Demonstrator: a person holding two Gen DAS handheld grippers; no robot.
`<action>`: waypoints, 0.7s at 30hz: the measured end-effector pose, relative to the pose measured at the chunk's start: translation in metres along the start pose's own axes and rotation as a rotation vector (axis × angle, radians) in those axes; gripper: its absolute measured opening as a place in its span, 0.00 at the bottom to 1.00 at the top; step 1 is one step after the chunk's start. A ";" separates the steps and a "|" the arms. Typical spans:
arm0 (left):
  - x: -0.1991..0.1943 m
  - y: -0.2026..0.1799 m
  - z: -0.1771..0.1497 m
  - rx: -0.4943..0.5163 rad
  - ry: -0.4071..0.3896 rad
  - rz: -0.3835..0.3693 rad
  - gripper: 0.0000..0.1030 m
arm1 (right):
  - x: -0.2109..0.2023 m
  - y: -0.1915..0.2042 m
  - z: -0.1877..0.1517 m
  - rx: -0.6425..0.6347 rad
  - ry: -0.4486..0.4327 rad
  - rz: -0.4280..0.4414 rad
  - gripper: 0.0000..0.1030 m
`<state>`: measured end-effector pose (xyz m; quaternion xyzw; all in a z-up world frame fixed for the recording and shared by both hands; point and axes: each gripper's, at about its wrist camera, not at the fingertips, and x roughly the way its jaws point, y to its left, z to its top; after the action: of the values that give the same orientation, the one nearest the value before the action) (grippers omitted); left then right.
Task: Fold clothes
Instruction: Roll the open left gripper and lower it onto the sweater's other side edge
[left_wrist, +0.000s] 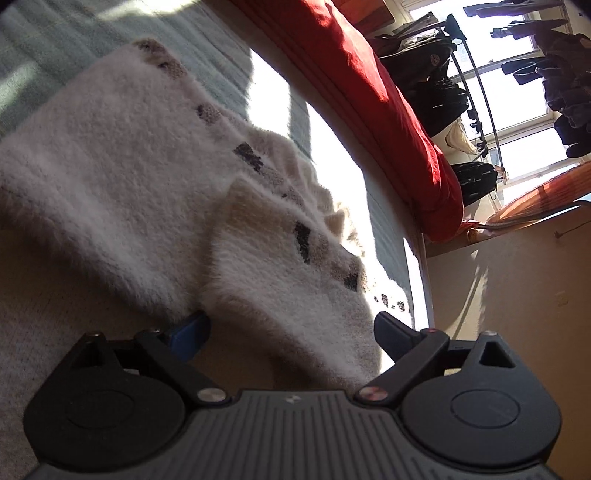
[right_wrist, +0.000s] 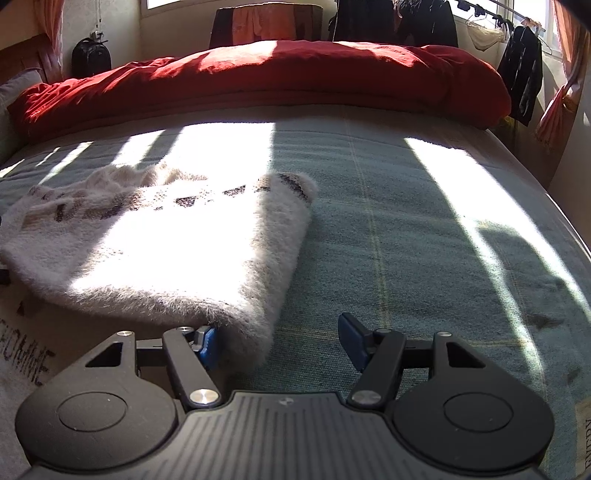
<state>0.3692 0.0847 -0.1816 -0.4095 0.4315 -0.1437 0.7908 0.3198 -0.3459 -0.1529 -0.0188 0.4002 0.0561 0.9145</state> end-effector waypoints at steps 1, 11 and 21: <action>0.002 -0.004 0.004 0.010 -0.009 -0.002 0.92 | 0.000 0.001 0.000 -0.002 0.000 -0.003 0.66; 0.024 -0.005 -0.009 -0.013 0.029 -0.118 0.97 | 0.000 -0.002 -0.001 0.010 0.001 0.007 0.66; 0.028 0.011 0.013 -0.097 -0.093 -0.141 0.76 | 0.000 -0.001 -0.002 0.012 -0.001 0.008 0.66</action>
<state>0.3947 0.0822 -0.2020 -0.4827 0.3708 -0.1588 0.7774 0.3190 -0.3474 -0.1541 -0.0115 0.4002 0.0572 0.9145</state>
